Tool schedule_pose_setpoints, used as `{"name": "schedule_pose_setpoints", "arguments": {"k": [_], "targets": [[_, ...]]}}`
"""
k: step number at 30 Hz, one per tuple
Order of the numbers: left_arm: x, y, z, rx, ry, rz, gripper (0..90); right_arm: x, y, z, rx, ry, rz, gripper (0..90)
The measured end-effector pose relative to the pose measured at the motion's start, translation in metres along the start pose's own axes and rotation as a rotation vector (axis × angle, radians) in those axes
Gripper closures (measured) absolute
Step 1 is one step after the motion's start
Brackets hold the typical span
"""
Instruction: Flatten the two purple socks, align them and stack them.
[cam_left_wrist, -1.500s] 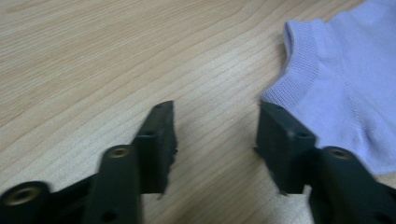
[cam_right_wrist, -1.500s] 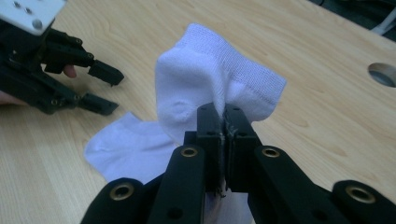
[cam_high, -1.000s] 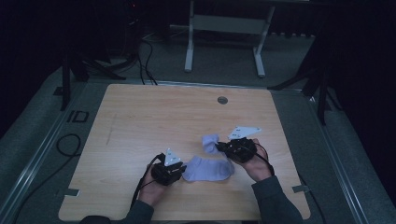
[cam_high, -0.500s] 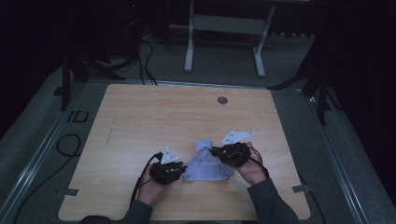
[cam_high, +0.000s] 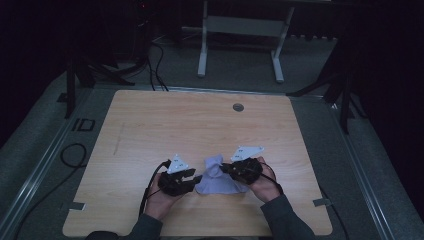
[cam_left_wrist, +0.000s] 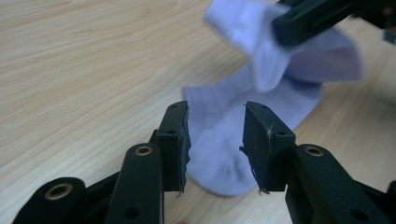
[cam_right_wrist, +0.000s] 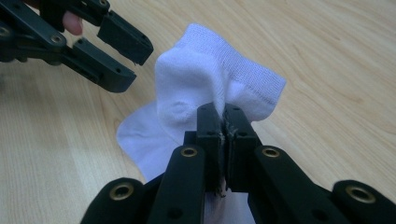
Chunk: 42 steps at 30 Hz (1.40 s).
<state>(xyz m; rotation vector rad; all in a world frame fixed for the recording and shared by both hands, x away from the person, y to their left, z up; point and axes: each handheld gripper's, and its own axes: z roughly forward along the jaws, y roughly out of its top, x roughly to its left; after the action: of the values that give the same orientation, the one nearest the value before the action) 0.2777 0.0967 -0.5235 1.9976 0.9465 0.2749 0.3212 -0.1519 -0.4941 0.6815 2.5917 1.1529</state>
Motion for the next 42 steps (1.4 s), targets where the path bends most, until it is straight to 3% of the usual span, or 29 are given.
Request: {"name": "schedule_pose_setpoints", "arguments": {"k": [5, 12, 18, 21, 28, 33, 37, 42], "targets": [[-0.007, 0.004, 0.005, -0.004, -0.045, -0.008, 63.2, 0.003, -0.002, 0.004, 0.013, 0.017, -0.010, 86.6], [-0.010, 0.001, 0.013, 0.024, -0.067, -0.026, 71.6, 0.008, -0.003, 0.006, 0.029, 0.028, -0.039, 86.5], [-0.016, 0.000, 0.019, 0.036, -0.067, 0.026, 87.8, 0.012, -0.005, 0.010, 0.046, 0.054, -0.054, 86.5], [-0.017, 0.000, 0.019, 0.035, -0.066, 0.034, 88.3, 0.012, -0.005, 0.011, 0.051, 0.063, -0.049, 85.9], [-0.017, -0.001, 0.019, 0.039, -0.059, 0.039, 88.9, 0.010, -0.003, -0.011, -0.017, 0.087, -0.044, 76.7], [-0.016, -0.001, 0.019, 0.043, -0.052, 0.035, 89.1, 0.002, -0.004, -0.029, -0.042, 0.064, -0.015, 75.2], [-0.016, -0.001, 0.018, 0.042, -0.052, 0.031, 89.1, -0.009, -0.016, -0.034, 0.024, 0.014, 0.033, 74.1], [-0.016, -0.002, 0.018, 0.046, -0.047, 0.033, 89.0, -0.028, -0.041, -0.028, 0.122, -0.023, 0.173, 70.4]]}}
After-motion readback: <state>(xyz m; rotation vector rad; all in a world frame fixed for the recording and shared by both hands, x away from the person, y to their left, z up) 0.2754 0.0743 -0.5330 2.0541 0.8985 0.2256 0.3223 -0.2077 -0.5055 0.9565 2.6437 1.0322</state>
